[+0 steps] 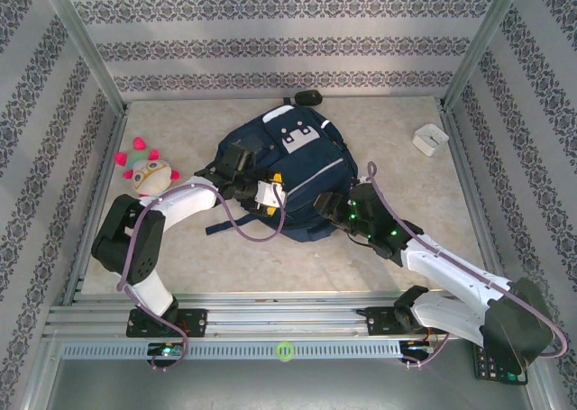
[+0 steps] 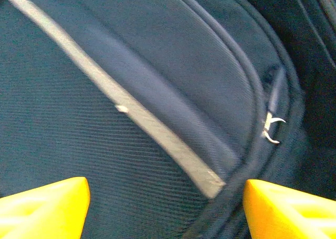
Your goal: Pack the student bag
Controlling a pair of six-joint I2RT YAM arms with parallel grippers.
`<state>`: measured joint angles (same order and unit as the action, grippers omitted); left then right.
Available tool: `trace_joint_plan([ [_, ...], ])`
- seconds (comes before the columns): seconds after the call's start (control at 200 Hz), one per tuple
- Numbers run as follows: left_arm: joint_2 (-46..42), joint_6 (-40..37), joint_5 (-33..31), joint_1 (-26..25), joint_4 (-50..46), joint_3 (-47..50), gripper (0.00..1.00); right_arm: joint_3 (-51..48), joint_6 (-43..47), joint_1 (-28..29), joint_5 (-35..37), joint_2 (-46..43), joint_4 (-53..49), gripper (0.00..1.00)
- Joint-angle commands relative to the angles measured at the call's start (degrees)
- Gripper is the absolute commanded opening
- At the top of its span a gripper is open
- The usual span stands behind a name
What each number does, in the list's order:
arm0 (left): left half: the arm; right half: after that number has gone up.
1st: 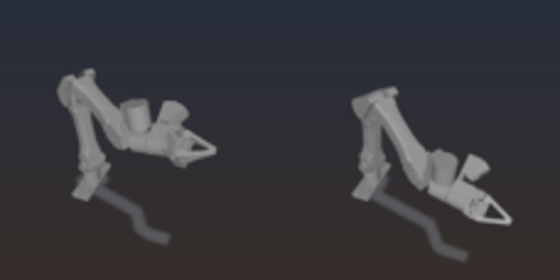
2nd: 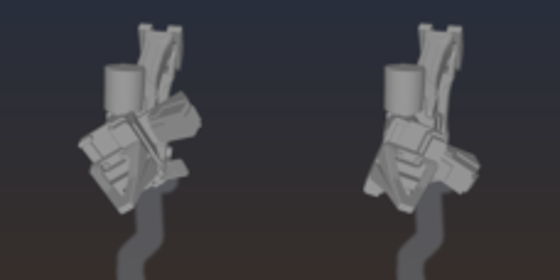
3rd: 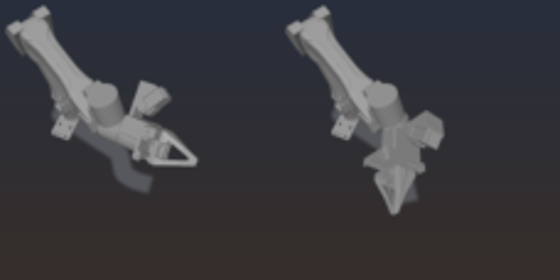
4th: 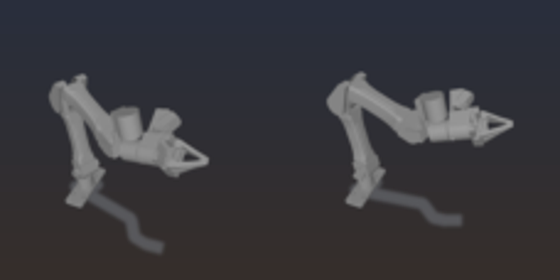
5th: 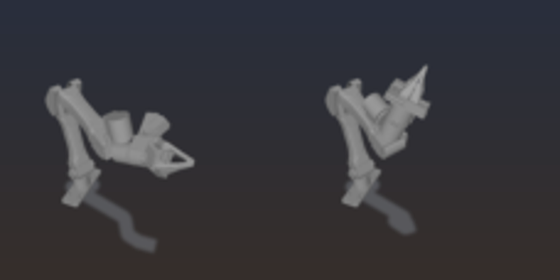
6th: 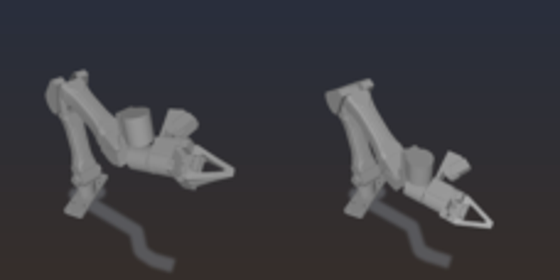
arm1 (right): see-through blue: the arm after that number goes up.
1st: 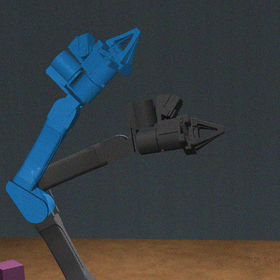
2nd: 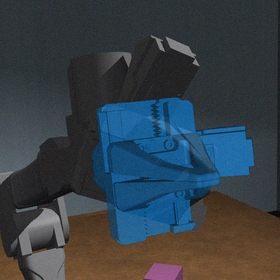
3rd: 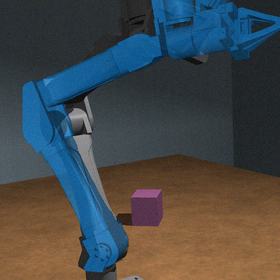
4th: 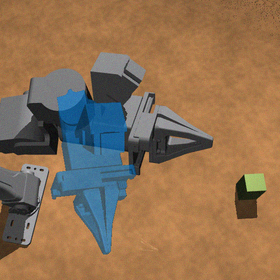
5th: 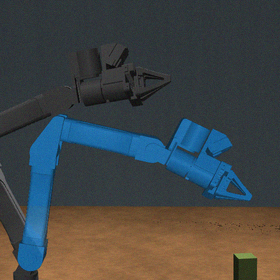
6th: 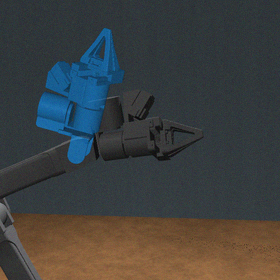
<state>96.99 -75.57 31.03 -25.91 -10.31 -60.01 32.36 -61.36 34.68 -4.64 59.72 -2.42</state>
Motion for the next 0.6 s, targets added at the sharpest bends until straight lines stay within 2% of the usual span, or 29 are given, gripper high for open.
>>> trace_joint_plan([
  [0.0,0.40,-6.17,0.86,-0.76,-4.92,-1.72,0.77,-0.37,0.00,-0.40,-0.84,-0.21,-0.65,0.55],
  [0.135,1.39,-6.20,-0.82,-1.22,-1.99,-0.71,0.76,-0.03,0.18,-0.40,-1.39,0.57,-0.54,0.55],
  [0.21,1.86,-3.92,-1.66,-1.34,2.63,0.10,0.75,0.07,0.18,-0.40,-1.55,0.74,-0.57,0.55],
  [0.32,2.55,-1.48,-1.65,-1.47,7.00,0.45,0.67,-0.02,0.43,-0.40,-1.44,0.48,-0.52,0.55],
  [0.355,2.88,-0.73,-1.65,-1.43,7.31,-0.14,0.60,0.07,0.65,-0.42,-1.42,0.38,-0.65,0.55],
  [0.44,2.90,1.72,-0.19,-1.44,4.08,-2.34,0.27,0.40,2.22,-0.21,-1.20,0.06,-1.04,0.55],
  [0.475,2.52,3.43,0.64,-1.42,2.49,-2.99,0.17,0.64,3.48,-0.08,-1.05,0.04,-1.26,0.54],
  [0.515,1.75,5.69,2.04,-1.41,1.09,-3.14,0.09,0.69,6.38,-0.08,-1.31,-0.01,-0.74,0.55],
  [0.595,0.05,9.11,3.89,-1.36,0.33,-1.81,0.03,0.86,14.24,-0.01,-1.37,-0.08,-0.35,0.55],
])
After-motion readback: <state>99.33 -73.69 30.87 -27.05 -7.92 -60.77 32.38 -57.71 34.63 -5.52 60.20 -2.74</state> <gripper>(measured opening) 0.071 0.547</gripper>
